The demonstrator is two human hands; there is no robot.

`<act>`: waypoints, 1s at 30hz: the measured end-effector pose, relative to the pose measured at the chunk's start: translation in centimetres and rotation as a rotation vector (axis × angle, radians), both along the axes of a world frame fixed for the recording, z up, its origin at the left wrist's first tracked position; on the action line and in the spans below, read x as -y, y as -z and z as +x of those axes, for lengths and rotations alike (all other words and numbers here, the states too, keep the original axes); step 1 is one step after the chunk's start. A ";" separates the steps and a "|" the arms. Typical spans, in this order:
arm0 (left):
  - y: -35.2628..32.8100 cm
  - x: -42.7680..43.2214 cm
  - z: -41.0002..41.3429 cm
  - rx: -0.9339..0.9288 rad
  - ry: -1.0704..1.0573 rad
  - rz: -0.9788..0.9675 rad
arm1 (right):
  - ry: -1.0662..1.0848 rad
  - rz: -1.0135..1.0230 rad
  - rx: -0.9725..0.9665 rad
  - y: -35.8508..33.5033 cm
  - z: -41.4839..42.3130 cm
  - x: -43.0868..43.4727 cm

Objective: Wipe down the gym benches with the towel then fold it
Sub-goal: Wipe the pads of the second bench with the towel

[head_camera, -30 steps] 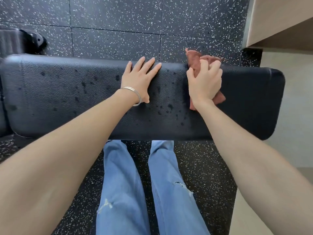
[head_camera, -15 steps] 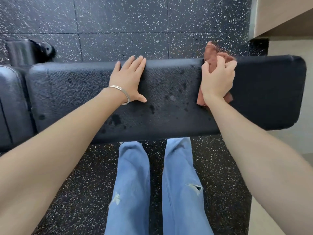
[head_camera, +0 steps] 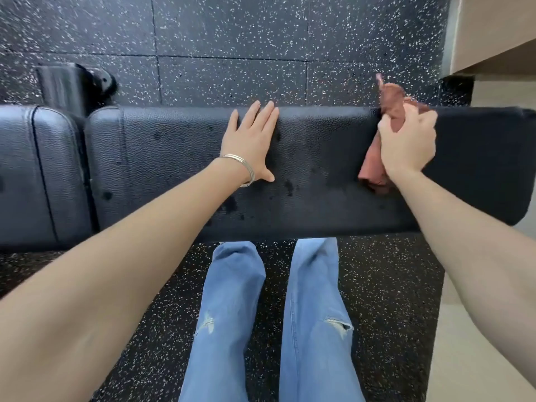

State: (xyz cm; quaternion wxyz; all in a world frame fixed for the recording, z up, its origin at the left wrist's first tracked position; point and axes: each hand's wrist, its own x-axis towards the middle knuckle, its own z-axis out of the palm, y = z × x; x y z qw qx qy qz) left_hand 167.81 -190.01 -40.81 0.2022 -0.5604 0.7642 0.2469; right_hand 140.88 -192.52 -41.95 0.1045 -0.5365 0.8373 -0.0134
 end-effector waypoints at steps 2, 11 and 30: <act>0.3 -0.2 -0.1 -0.009 -0.025 -0.027 | 0.163 0.004 -0.016 0.3 -0.1 0.6; 0.3 -0.3 -0.5 0.018 -0.055 -0.023 | -0.496 -0.001 0.116 -0.2 9.1 -5.4; -0.1 0.3 -0.8 0.068 -0.031 -0.011 | -0.182 -0.083 0.147 -0.3 6.7 -11.3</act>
